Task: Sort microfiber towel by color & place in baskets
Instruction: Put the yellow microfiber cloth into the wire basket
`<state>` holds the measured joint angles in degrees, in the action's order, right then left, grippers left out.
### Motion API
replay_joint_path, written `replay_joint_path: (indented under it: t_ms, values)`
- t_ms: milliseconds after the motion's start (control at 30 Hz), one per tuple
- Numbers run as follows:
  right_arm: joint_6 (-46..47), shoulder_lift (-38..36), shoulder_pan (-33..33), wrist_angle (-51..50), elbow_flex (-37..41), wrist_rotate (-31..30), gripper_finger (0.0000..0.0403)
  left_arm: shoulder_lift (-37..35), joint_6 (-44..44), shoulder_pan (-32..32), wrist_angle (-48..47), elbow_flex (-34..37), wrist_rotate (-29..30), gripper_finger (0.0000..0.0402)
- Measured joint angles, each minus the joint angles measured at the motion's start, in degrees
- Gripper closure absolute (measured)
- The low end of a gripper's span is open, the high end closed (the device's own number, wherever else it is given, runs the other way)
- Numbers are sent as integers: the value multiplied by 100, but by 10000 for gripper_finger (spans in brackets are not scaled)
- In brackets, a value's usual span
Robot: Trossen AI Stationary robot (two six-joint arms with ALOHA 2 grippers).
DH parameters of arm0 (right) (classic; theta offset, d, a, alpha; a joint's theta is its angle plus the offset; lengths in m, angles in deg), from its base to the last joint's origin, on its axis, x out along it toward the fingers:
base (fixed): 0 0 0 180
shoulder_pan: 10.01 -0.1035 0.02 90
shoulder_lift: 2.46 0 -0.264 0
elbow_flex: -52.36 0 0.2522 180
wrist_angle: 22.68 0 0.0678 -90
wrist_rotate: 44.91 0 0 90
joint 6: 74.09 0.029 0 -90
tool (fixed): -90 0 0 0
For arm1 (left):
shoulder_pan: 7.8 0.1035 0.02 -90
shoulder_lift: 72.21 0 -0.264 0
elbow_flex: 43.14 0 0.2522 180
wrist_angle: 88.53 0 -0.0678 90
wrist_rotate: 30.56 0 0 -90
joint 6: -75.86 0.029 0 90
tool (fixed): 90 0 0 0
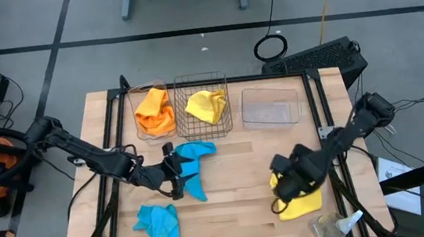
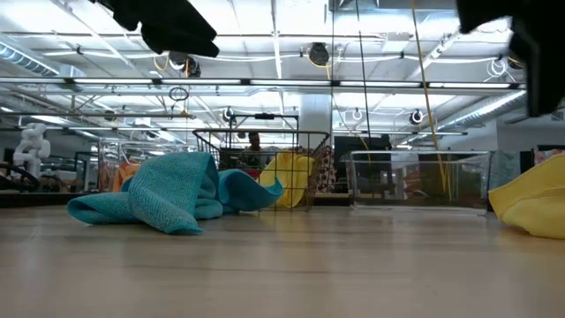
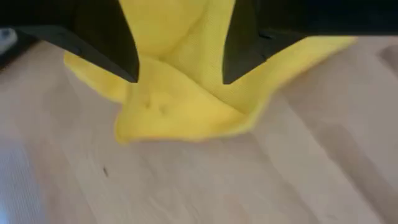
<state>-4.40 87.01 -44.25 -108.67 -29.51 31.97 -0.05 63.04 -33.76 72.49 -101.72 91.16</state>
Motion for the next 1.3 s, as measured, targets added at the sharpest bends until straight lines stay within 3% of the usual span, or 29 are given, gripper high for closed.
replay_joint_path:
  t_ms: [233, 500, 700, 1000, 1300]
  values:
    - [723, 0, -235, -645, 552, -28, 119, 249, 118, 7, 66, 0, 1, 175]
    - [-567, 2, -6, -385, 1210, -198, 138, 271, 140, 4, 69, 0, -2, 175]
    - [-1813, 2, 10, 256, 1520, -151, 197, 271, 153, 4, 67, 0, -1, 175]
    - [-1920, 2, 8, 360, 1535, 451, 388, 269, 153, 4, 64, 0, -2, 175]
    - [-1718, 2, 1, 151, 602, 302, 398, 269, 151, 7, 65, 0, 4, 175]
